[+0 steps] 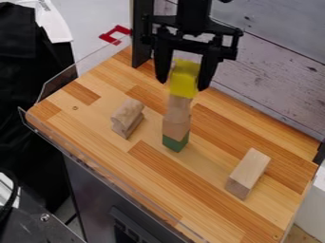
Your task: Put the yellow cube on top of the plus
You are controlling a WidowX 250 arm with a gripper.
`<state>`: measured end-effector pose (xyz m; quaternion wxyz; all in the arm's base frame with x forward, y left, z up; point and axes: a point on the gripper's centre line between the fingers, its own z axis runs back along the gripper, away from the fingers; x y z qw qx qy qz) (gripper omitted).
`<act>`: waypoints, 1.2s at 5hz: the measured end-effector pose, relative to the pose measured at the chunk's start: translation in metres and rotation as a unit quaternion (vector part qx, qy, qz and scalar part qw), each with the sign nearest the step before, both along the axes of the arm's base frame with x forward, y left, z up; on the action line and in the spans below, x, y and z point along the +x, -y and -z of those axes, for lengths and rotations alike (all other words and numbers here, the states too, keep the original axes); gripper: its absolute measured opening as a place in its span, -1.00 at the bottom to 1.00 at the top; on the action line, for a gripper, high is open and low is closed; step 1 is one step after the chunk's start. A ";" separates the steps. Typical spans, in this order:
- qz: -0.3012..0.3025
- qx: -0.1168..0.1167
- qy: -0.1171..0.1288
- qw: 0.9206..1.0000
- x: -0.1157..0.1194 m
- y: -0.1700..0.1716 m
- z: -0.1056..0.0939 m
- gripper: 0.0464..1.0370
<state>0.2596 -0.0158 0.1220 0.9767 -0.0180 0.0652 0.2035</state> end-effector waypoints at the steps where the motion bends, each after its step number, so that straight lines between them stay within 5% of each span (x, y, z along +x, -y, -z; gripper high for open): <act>1: -0.005 -0.001 0.004 1.000 0.002 -0.001 0.000 0.94; 2: -0.005 -0.004 0.002 1.000 0.001 -0.001 0.000 0.93; 5: 0.062 0.007 0.067 0.996 0.002 0.024 -0.056 0.93; 6: 0.117 0.000 0.046 0.992 0.001 0.052 -0.044 0.93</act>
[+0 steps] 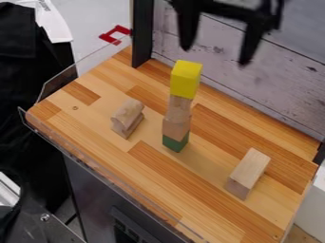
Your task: Put the yellow cube on top of the plus
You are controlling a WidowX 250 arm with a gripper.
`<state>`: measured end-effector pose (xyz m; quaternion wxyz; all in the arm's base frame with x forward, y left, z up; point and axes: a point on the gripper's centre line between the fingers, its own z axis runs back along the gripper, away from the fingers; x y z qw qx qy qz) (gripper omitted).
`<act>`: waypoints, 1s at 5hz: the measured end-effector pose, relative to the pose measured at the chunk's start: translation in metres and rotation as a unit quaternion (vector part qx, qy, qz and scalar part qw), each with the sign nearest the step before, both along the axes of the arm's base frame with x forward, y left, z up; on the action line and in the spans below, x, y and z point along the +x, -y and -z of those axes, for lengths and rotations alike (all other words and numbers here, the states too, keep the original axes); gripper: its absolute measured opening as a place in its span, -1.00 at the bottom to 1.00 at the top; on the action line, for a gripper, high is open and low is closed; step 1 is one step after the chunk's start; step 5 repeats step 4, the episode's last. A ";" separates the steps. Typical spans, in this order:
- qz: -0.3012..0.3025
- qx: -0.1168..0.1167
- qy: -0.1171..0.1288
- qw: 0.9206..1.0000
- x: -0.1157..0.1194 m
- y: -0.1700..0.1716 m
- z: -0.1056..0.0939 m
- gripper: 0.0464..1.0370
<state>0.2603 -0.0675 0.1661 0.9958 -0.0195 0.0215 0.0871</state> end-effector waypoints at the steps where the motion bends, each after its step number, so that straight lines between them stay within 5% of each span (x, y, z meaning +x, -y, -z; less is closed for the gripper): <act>1: 0.041 0.002 0.001 0.999 -0.007 0.024 0.004 0.93; 3: 0.047 -0.002 -0.031 0.998 -0.018 0.042 0.039 0.93; 4: 0.005 0.003 -0.002 1.000 -0.013 0.039 0.057 0.93; 5: 0.005 0.003 -0.002 1.000 -0.013 0.039 0.057 0.93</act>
